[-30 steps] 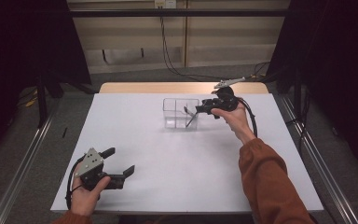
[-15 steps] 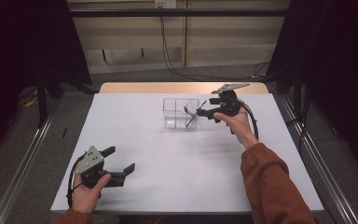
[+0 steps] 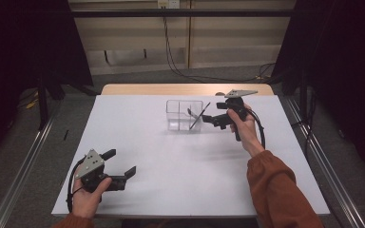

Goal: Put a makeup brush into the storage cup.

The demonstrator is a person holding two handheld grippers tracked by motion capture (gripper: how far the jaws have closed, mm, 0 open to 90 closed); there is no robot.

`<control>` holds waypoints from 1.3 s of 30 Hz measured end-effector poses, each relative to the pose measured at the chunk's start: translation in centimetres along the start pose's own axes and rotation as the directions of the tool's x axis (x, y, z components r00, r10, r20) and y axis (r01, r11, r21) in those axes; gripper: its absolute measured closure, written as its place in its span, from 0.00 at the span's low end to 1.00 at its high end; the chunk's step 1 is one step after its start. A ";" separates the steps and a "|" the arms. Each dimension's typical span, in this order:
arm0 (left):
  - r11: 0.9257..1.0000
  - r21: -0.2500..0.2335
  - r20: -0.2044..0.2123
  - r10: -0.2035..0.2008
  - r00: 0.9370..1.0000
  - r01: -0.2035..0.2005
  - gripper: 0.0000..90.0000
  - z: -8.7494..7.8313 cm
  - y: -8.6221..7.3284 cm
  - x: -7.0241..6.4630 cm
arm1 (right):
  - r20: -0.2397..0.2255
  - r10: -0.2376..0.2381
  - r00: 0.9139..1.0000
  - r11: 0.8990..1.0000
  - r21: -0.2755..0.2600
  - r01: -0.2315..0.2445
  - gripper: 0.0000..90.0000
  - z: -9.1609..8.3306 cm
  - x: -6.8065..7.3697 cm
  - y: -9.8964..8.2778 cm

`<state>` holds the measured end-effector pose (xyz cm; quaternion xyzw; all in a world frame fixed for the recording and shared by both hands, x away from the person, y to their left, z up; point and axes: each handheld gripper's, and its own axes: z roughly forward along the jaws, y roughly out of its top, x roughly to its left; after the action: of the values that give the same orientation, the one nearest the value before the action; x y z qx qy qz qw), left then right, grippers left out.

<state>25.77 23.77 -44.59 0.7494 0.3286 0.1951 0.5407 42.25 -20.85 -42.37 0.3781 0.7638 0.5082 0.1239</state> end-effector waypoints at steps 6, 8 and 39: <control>1.000 -0.007 -0.003 -0.005 1.000 0.005 0.04 -0.4 0.0 0.1 | 0.053 -0.020 0.998 1.000 -0.016 0.021 0.02 -0.9 0.8 -0.6; 1.000 -0.010 -0.002 -0.003 1.000 0.003 0.04 -0.5 0.0 0.1 | 0.046 -0.022 0.999 1.000 -0.014 0.022 0.02 -1.0 0.9 -0.6; 1.000 -0.021 -0.014 -0.008 1.000 0.007 0.03 -0.9 0.0 0.2 | 0.109 -0.014 0.994 0.995 -0.098 0.025 0.03 -5.8 2.5 -3.9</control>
<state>25.28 24.53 -44.29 0.7411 0.3331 0.2017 0.5469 35.41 -23.81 -42.58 0.3910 0.7336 0.5229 0.1885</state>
